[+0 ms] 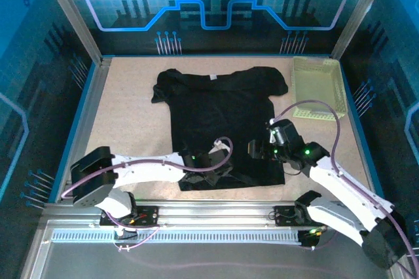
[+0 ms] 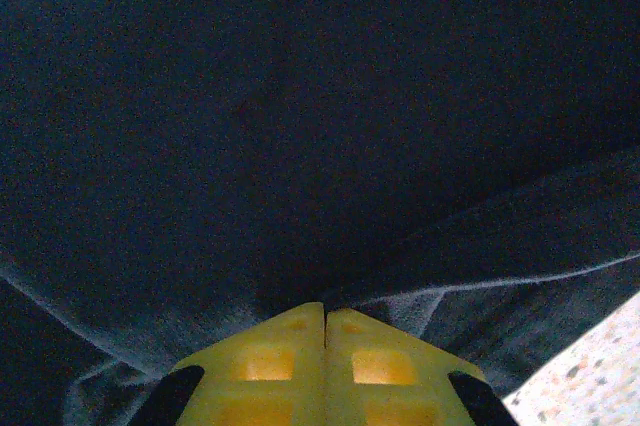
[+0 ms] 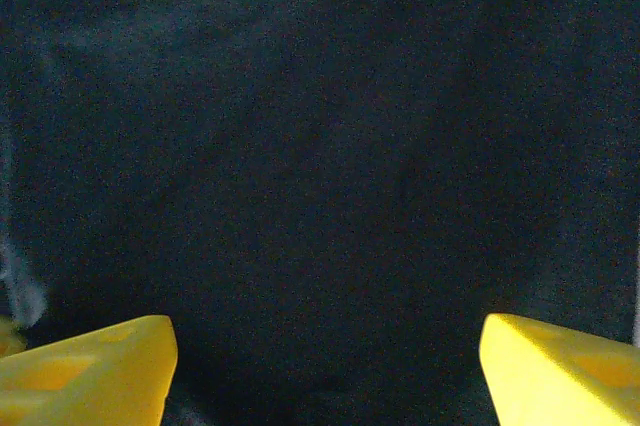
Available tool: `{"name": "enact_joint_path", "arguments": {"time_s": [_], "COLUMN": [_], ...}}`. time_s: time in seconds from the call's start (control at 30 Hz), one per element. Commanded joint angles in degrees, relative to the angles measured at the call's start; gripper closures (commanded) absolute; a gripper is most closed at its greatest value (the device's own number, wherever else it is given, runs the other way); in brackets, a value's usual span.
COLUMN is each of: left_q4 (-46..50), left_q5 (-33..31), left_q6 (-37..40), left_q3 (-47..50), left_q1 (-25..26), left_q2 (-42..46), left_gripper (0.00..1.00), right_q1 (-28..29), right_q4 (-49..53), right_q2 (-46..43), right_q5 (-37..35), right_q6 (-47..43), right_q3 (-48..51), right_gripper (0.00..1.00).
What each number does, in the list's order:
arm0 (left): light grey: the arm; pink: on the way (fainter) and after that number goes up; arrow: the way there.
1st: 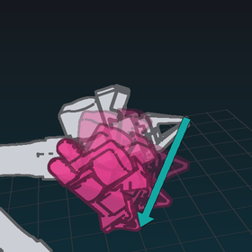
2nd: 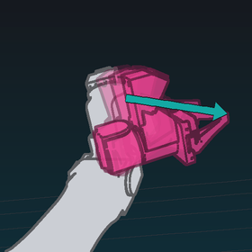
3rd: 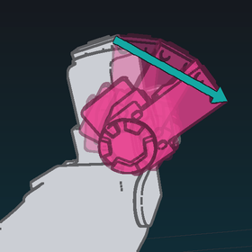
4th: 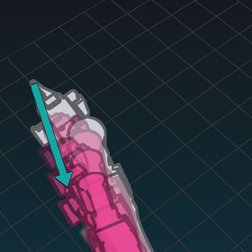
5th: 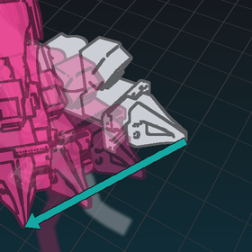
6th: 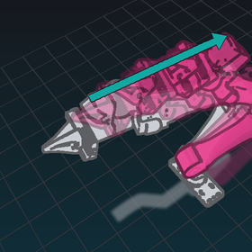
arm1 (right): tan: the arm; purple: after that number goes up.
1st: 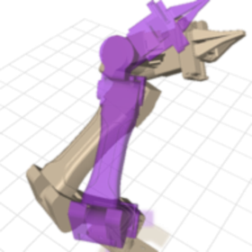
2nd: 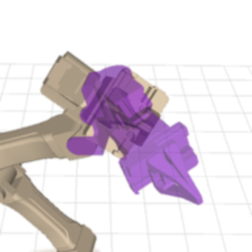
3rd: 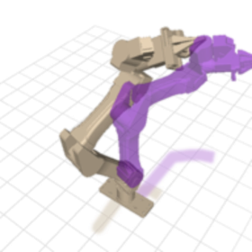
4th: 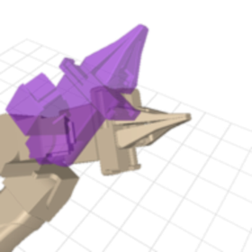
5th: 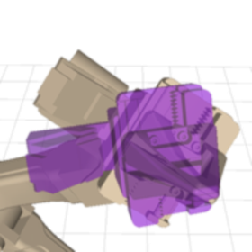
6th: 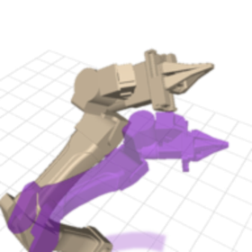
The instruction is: Fold the inside-out t-shirt
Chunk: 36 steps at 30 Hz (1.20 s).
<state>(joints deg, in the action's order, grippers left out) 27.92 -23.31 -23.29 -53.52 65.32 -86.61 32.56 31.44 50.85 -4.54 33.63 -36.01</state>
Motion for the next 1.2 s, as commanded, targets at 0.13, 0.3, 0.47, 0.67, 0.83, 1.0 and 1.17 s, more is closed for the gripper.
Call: {"name": "enact_joint_path", "arguments": {"time_s": [0.13, 0.3, 0.47, 0.67, 0.83, 1.0, 1.17], "left_q4": [-4.5, -5.1, -6.0, -7.4, -7.5, -6.7, -6.8], "left_q5": [6.9, 8.6, 9.1, 10.6, 11.4, 12.2, 12.1], "left_q6": [-0.8, 0.0, 0.4, 1.1, 3.0, 4.4, 5.1], "left_q3": [-0.2, -1.1, -1.9, -3.7, -6.4, -8.7, -9.4], "left_q1": [-5.3, -7.4, -8.7, -11.4, -12.3, -12.7, -13.3], "left_q2": [4.9, 5.8, 6.7, 7.8, 7.8, 7.2, 8.3], "left_gripper": [1.00, 1.00, 1.00, 1.00, 1.00, 1.00, 1.00], "right_q1": [15.9, 29.5, 36.9, 39.8, 39.9, 39.8, 35.3], "right_q4": [-14.7, -27.3, -38.1, -42.1, -43.8, -49.3, -51.1], "right_q2": [-6.8, -3.9, 2.0, 6.1, 10.0, 14.9, 20.7], "right_q5": [-3.2, -9.6, -9.7, -8.9, -10.5, -9.7, -8.5], "right_q6": [-1.2, -3.3, -4.6, -4.7, -5.1, -6.6, -5.6], "right_q3": [7.0, 11.7, 14.2, 15.4, 15.0, 14.7, 14.2], "right_gripper": [0.20, 0.20, 0.21, 0.25, 0.29, 0.31, 0.33]}}
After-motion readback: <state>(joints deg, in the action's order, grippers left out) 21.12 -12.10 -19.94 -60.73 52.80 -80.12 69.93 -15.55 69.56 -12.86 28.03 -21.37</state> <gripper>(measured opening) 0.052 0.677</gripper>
